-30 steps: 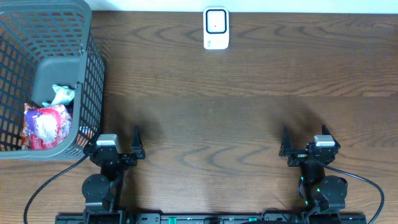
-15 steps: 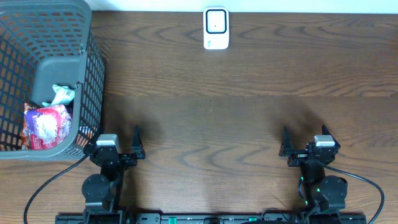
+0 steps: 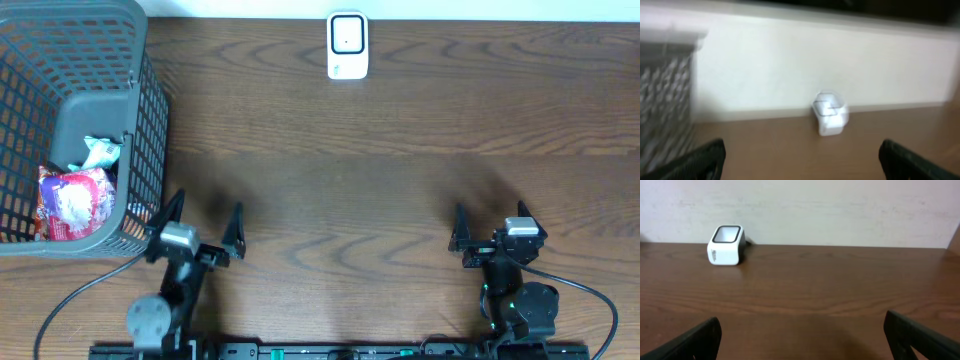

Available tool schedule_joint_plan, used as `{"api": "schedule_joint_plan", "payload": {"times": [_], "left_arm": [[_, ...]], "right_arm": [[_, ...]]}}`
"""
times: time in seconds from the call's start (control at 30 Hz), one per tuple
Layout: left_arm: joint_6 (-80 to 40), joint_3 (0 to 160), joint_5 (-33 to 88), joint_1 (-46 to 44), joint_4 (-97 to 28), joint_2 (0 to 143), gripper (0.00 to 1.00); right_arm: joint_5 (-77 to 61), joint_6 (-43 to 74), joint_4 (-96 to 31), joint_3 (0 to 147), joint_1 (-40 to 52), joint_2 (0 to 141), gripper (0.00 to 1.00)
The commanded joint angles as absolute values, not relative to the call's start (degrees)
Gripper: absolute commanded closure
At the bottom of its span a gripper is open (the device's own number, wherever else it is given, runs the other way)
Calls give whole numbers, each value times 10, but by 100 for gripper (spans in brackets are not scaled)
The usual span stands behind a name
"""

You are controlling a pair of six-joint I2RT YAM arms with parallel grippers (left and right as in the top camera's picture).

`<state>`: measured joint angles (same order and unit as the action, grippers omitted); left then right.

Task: Scan the item barcode
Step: 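Reach the left gripper into the basket and grasp the purple-red box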

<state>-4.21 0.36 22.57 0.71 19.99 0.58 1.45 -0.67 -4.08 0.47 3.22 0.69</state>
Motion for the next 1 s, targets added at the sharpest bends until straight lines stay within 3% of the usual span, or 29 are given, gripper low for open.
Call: {"api": "schedule_joint_plan", "payload": {"times": [0.0,0.1,0.27,0.5,0.63,0.77,0.97], "left_arm": [[-84,10,312,10,296,2,2],[-101,45,296,10,352,3,2],[-104,166,291,10,289,53,2],[-103,410,299,10,73,252,2],[-98,535,403,10,-41,368,2],[-98,563,470,10,-13,428,2],[-151,630,439,13,0,507,2]], "right_arm": [[14,-3,-42,3,23,4,1],[14,-3,-42,3,23,4,1],[14,-3,-42,3,23,4,1],[14,-3,-42,3,23,4,1],[14,-3,-42,3,23,4,1],[14,-3,-42,3,23,4,1],[14,-3,-42,3,23,4,1]]}}
